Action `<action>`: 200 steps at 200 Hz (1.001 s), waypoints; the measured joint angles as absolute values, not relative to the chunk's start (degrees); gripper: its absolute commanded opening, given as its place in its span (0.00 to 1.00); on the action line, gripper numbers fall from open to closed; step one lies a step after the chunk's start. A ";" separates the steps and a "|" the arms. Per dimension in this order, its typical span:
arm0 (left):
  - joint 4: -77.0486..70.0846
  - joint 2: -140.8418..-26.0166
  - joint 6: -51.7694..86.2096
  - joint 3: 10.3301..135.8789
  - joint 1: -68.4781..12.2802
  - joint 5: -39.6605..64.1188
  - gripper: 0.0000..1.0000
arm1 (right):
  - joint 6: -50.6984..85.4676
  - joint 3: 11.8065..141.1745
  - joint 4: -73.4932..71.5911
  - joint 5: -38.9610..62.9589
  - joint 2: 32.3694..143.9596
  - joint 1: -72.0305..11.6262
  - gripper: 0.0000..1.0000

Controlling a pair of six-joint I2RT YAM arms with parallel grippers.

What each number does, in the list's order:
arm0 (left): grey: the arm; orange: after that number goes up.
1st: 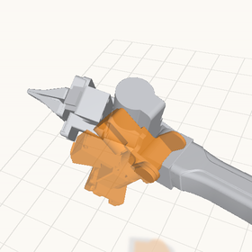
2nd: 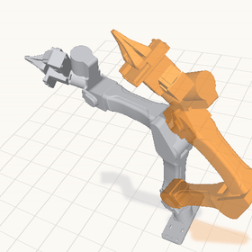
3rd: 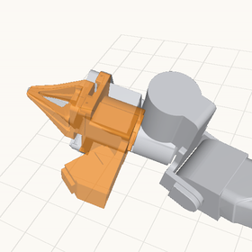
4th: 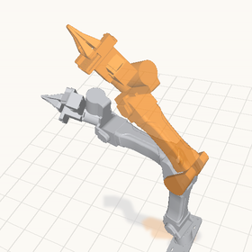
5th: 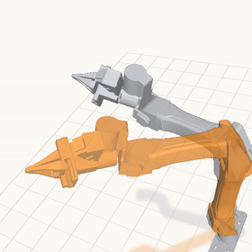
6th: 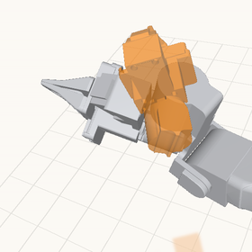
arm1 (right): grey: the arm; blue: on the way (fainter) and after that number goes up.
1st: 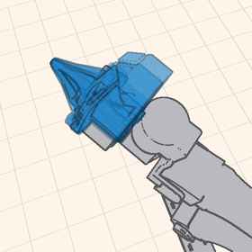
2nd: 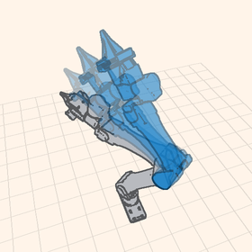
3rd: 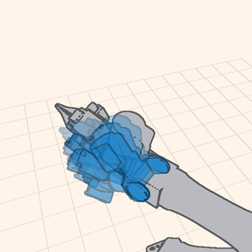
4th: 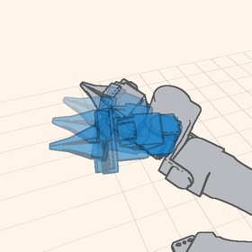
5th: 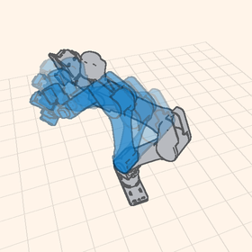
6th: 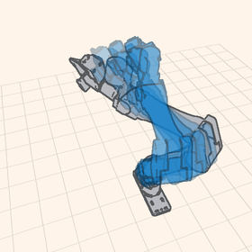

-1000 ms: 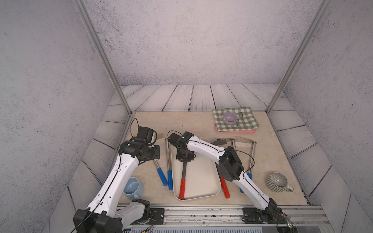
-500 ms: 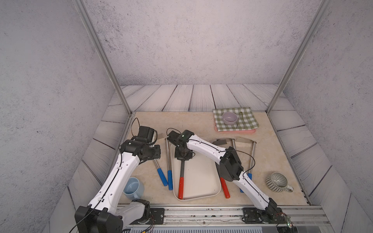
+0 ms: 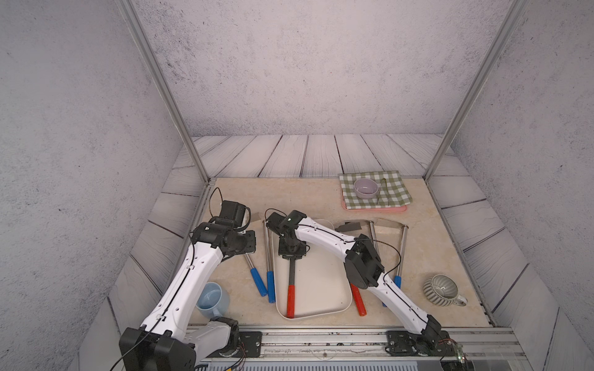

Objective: Put the small hoe into the storage box
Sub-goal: Place the hoe in the storage box.

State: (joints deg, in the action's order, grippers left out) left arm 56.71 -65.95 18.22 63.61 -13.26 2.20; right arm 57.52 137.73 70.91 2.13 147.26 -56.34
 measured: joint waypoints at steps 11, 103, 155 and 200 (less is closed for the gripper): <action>56.69 -65.98 18.22 63.55 -13.26 2.20 0.43 | 57.52 137.73 70.87 2.33 147.26 -56.34 0.37; 56.53 -66.00 18.24 63.35 -13.26 2.22 0.43 | 58.02 137.51 69.63 3.09 147.24 -56.34 0.38; 56.40 -66.00 18.24 62.70 -13.26 2.37 0.43 | 58.50 136.94 68.58 3.29 146.89 -56.34 0.38; 56.36 -65.98 18.26 62.37 -13.26 2.42 0.43 | 58.57 135.85 67.70 3.36 146.10 -56.34 0.39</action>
State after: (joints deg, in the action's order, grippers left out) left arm 56.36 -65.98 18.26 62.37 -13.26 2.42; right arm 58.57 135.85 67.70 3.36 146.10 -56.34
